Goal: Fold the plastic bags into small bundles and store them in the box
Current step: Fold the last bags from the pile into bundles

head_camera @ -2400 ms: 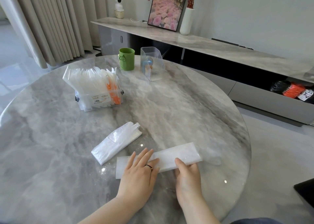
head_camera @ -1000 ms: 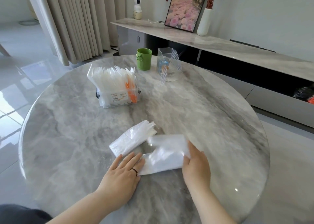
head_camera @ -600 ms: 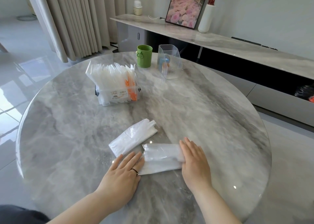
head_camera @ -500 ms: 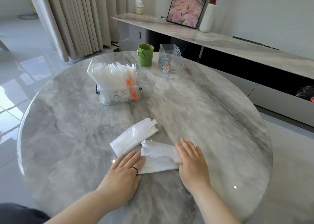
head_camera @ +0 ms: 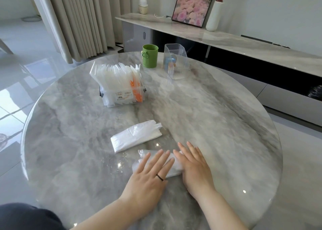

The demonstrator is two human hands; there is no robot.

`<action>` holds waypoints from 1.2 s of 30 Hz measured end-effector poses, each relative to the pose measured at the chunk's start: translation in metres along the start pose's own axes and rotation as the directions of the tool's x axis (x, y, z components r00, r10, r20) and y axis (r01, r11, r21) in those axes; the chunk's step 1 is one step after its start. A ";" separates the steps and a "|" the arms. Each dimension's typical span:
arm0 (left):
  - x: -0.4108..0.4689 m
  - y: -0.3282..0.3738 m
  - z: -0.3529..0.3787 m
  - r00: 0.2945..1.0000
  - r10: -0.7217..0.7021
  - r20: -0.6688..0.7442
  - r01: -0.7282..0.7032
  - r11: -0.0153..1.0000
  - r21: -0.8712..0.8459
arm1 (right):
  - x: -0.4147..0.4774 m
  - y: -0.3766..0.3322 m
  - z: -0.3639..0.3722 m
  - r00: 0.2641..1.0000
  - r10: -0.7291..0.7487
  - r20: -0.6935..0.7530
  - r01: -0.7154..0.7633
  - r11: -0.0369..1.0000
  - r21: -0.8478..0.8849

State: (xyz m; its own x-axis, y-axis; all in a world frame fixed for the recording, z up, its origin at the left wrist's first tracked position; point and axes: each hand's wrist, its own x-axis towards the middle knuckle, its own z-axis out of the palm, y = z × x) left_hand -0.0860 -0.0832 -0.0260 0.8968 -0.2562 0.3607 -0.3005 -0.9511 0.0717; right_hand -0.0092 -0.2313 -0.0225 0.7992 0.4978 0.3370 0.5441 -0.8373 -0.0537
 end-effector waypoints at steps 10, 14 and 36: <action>-0.005 0.001 0.002 0.972 -0.081 0.220 0.086 0.996 -0.014 | -0.010 -0.007 -0.021 0.885 -0.054 0.462 0.034 0.998 0.051; -0.008 -0.001 0.003 0.968 -0.071 0.240 0.075 0.997 -0.010 | -0.008 0.003 -0.026 0.883 -0.003 0.469 0.037 0.997 -0.064; -0.016 -0.019 0.004 0.999 -0.048 -0.005 0.046 0.987 -0.151 | 0.043 -0.032 -0.056 0.524 0.020 0.852 -0.120 0.992 0.051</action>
State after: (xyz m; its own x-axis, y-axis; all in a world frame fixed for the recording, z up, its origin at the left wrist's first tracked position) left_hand -0.0936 -0.0617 -0.0365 0.9084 -0.2096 0.3618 -0.3043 -0.9248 0.2283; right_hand -0.0061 -0.1959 0.0465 0.6468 0.4368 -0.6252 0.4567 -0.8784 -0.1412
